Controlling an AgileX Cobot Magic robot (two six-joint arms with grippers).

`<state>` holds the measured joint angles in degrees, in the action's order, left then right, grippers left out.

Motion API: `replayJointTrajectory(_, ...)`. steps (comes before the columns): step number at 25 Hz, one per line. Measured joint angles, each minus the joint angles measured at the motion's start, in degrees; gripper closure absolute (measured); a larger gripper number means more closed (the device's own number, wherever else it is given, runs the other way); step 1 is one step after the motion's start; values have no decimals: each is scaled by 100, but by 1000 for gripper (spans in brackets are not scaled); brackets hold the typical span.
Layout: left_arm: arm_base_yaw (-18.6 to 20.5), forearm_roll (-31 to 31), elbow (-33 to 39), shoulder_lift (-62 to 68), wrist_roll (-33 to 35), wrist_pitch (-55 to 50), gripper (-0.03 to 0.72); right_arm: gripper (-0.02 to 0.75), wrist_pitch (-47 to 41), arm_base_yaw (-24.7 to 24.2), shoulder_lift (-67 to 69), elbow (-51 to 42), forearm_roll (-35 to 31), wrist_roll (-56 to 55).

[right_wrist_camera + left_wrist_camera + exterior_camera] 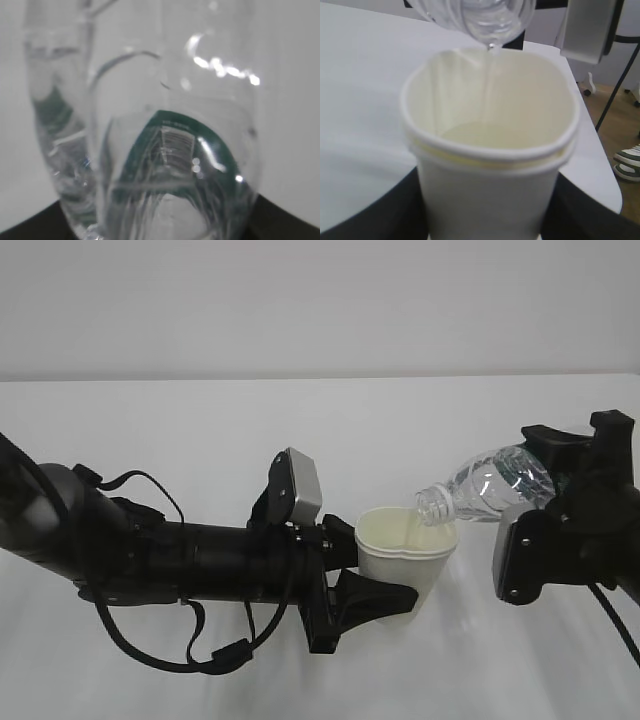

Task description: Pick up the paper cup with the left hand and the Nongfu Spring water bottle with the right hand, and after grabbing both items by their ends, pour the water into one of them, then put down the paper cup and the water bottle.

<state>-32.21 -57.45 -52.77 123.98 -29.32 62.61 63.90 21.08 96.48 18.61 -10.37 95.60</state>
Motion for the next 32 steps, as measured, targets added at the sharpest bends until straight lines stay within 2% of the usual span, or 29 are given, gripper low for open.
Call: replayJointTrajectory(32,0,0,0,0,-12,0,271,357,11,0,0,0,35,151)
